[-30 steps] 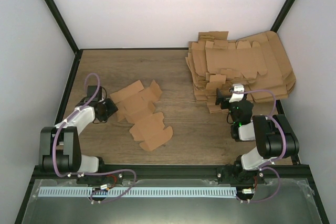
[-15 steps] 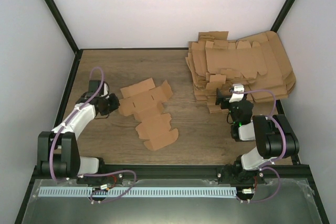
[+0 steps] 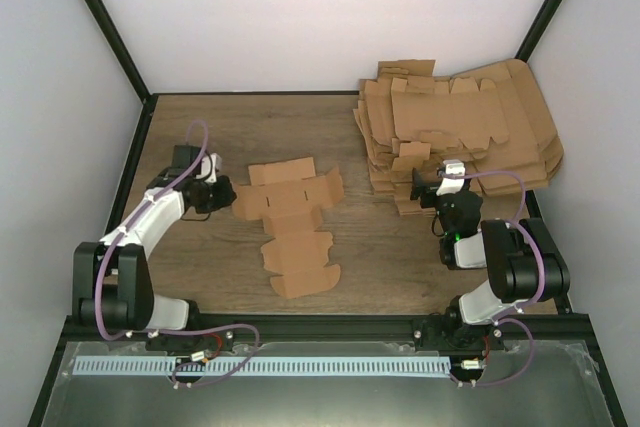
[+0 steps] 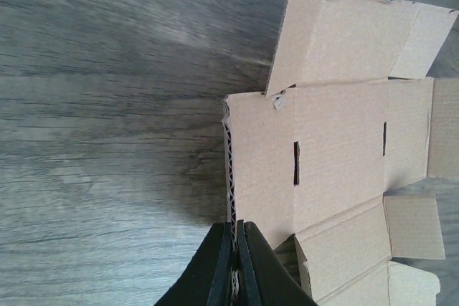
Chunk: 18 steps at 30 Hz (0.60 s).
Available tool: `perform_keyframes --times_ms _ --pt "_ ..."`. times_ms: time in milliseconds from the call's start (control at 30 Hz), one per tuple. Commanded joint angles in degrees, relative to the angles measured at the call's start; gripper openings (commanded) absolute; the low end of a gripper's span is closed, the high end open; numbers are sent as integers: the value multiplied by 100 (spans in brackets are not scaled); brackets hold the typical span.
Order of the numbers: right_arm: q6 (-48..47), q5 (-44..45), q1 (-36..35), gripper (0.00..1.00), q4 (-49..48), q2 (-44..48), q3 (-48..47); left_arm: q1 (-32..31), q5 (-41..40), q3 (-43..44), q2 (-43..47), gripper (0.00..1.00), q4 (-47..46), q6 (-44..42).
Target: Fold the paper box
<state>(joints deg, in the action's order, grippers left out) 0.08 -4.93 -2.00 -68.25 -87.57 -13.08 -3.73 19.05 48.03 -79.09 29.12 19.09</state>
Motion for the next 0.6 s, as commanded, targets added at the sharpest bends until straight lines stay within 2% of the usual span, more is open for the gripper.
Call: perform_keyframes --times_ms 0,567 --pt "28 0 51 100 -162 -24 -138 -116 302 166 -88 4 154 -347" --pt "28 -1 51 100 -162 -24 -133 -276 458 185 -46 4 98 -460"
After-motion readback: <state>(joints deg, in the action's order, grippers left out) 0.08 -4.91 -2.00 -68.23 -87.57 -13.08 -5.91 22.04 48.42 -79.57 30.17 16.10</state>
